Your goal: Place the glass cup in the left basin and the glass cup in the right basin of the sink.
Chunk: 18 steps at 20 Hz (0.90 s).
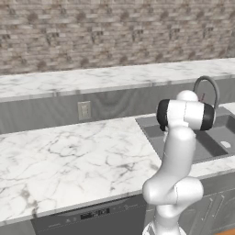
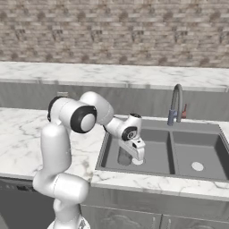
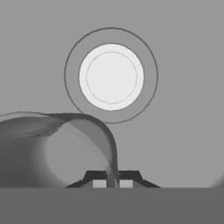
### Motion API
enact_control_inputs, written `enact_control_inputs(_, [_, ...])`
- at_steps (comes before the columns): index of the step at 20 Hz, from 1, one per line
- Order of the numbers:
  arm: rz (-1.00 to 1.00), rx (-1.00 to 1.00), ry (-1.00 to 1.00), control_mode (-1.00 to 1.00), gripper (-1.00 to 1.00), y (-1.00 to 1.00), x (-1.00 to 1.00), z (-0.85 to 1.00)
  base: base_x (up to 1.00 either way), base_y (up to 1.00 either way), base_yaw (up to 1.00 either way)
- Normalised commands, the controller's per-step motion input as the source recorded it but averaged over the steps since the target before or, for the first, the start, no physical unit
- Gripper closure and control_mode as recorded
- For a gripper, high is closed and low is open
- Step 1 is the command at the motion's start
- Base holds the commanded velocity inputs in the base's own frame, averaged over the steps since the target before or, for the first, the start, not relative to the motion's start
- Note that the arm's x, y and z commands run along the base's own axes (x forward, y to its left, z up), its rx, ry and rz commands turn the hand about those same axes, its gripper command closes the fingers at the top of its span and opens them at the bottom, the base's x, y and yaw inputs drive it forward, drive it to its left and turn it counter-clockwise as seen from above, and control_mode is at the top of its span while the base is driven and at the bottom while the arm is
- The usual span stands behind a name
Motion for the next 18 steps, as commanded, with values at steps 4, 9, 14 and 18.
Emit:
enact_control_inputs(4, [0.0, 0.05, 0.0, -1.0, 1.0, -0.03, 0.1, -0.28, 0.0, 0.0, 0.0])
enact_control_inputs(9, [0.0, 0.0, 0.0, -1.0, 1.0, 0.0, 0.14, -0.27, 0.0, 0.0, 0.0])
enact_control_inputs(14, [0.0, 0.0, 0.0, -1.0, 1.0, 0.01, 0.11, -0.27, 0.0, 0.0, 0.0])
enact_control_inputs(18, [0.0, 0.0, 0.0, -1.0, 1.0, 0.13, 0.0, -0.39, 0.0, 0.0, 0.0])
